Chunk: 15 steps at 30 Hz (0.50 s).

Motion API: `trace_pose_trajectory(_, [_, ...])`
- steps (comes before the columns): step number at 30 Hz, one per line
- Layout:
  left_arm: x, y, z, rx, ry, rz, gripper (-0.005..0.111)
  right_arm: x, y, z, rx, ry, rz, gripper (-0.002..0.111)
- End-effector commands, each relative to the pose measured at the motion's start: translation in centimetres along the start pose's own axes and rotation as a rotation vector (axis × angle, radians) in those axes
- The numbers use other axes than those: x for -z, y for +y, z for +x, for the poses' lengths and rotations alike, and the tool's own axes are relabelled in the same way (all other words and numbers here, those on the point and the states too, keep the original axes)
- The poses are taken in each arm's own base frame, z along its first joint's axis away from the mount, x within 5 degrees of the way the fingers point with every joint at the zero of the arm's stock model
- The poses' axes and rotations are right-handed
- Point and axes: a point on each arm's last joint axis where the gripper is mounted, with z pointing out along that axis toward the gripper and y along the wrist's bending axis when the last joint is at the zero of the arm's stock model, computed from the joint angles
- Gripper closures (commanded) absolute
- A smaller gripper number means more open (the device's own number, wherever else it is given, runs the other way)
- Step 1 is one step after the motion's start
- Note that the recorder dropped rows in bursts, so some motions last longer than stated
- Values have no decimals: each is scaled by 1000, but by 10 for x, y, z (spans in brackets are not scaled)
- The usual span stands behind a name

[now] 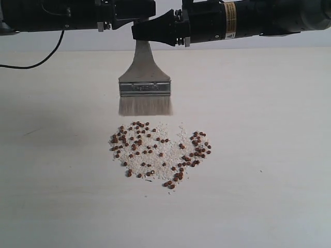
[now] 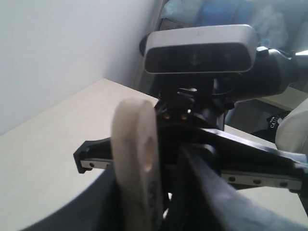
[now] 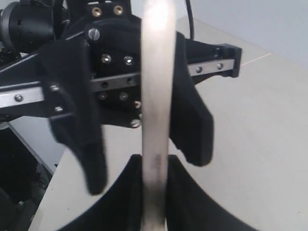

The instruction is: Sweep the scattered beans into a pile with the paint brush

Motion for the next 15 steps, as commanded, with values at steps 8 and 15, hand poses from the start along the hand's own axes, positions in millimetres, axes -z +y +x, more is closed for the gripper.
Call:
trace_pose_trajectory(8, [24, -1, -20, -63, -48, -18, 29, 4, -8, -8, 1, -15, 131, 108])
trace_pose_trajectory(15, [80, 24, -24, 69, -65, -153, 102, 36, -15, -41, 121, 101, 691, 108])
